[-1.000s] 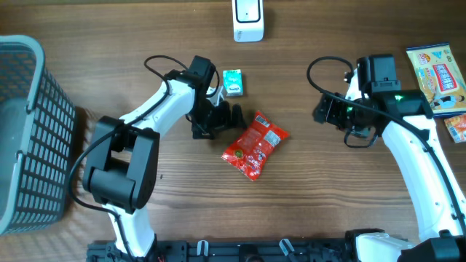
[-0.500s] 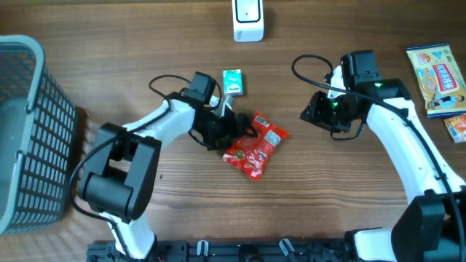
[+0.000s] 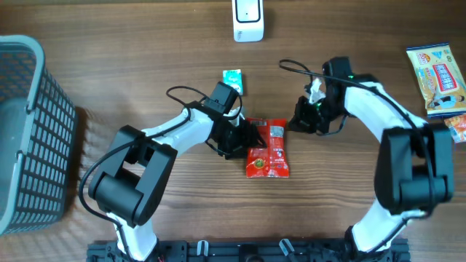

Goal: Scan the item barcode

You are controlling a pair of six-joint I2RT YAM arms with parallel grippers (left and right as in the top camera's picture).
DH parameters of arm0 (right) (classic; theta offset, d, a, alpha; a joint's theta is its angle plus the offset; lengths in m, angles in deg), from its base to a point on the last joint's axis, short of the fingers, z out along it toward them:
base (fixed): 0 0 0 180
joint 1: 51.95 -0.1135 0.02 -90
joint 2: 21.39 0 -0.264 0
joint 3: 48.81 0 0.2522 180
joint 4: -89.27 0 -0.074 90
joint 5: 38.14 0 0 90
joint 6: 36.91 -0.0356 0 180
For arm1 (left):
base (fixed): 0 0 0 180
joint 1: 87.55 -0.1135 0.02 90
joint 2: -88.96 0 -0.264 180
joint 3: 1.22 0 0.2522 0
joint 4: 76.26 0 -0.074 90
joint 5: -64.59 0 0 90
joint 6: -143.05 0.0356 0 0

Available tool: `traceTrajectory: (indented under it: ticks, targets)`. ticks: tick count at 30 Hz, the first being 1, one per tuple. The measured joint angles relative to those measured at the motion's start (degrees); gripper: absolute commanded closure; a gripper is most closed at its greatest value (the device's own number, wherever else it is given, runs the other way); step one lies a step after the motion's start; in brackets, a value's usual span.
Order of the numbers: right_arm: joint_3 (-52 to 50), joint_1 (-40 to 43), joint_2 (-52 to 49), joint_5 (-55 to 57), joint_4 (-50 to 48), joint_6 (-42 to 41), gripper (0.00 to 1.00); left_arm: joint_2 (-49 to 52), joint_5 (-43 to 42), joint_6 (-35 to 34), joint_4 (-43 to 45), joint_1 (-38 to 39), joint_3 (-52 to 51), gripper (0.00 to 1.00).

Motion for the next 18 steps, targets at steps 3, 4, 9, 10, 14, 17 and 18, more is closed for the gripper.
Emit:
traceTrajectory:
  ticks: [3,4,9,10,14,17,18]
  targets:
    - [0.00,-0.92,-3.28,-0.85,0.76,0.00,0.96,0.00,0.42,-1.38,1.09,0.94,0.00,0.27]
    - [0.00,-1.20,-3.67,-0.92,0.87,0.00,0.96,0.00,0.39,-2.03,1.70,1.27,0.00,0.27]
    - [0.00,-1.31,-3.67,-0.92,1.46,0.02,0.96,0.48,0.59,-4.24,3.93,1.49,-0.04,0.55]
    - [0.00,-1.55,-3.67,-0.94,1.64,0.22,0.96,1.44,-0.24,-5.53,4.52,1.42,-0.09,0.56]
    - [-0.87,-3.08,-3.67,0.70,0.72,0.15,0.96,2.82,-2.47,-7.69,5.44,1.33,0.15,0.62]
    - [-1.07,-3.10,-3.67,1.86,0.79,0.15,0.96,3.23,-2.97,-8.15,5.53,1.31,0.17,0.96]
    - [-1.07,-3.08,-3.67,2.21,0.92,0.17,0.96,3.58,-3.30,-8.39,5.53,1.31,0.13,0.96]
